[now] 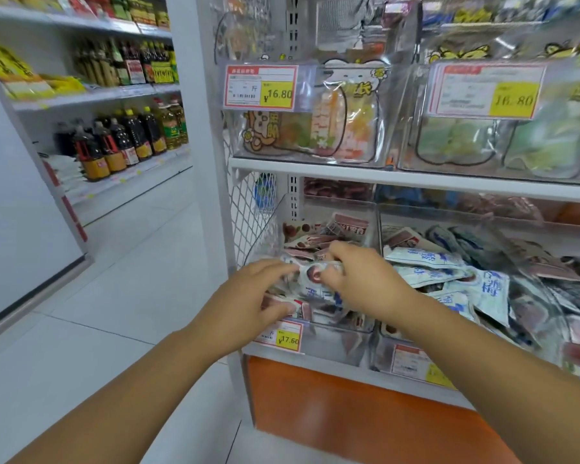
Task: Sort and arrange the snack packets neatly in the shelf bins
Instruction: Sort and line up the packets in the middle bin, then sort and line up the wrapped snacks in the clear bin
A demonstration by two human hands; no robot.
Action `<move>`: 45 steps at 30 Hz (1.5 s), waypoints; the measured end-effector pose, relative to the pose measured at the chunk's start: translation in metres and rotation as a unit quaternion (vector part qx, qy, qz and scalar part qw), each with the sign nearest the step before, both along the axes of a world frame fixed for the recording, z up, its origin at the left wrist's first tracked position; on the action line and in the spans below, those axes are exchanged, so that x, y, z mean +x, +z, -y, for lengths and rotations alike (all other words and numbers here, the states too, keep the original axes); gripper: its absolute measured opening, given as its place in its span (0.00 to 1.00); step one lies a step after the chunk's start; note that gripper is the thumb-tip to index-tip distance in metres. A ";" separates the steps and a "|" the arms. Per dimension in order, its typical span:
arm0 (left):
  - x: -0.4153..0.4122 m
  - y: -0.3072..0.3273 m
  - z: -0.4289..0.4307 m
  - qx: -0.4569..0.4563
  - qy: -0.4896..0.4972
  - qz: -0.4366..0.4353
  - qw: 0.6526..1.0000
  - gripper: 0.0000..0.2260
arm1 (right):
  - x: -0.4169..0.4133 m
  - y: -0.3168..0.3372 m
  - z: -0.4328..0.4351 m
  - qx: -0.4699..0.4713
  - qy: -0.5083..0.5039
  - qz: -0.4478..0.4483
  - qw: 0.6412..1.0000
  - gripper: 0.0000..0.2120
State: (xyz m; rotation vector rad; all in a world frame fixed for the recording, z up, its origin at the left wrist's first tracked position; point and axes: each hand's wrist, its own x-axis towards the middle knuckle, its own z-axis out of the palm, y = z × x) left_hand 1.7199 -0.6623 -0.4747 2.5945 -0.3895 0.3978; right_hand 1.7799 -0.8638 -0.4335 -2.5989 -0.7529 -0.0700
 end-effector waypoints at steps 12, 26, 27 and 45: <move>0.027 0.027 0.090 -0.362 -0.072 -0.101 0.924 0.22 | -0.029 0.004 0.092 0.247 -0.017 0.002 0.969 0.20; 0.025 0.022 0.030 0.044 -0.014 -0.018 0.999 0.17 | 0.008 0.010 0.133 0.000 -0.198 0.170 0.965 0.15; 0.022 0.021 0.021 0.047 -0.010 -0.024 0.999 0.17 | -0.001 0.017 0.118 0.033 -0.129 0.158 0.978 0.14; 0.007 -0.001 -0.005 0.078 -0.029 -0.034 0.996 0.21 | 0.059 -0.005 -0.013 -0.401 0.120 -0.119 0.900 0.49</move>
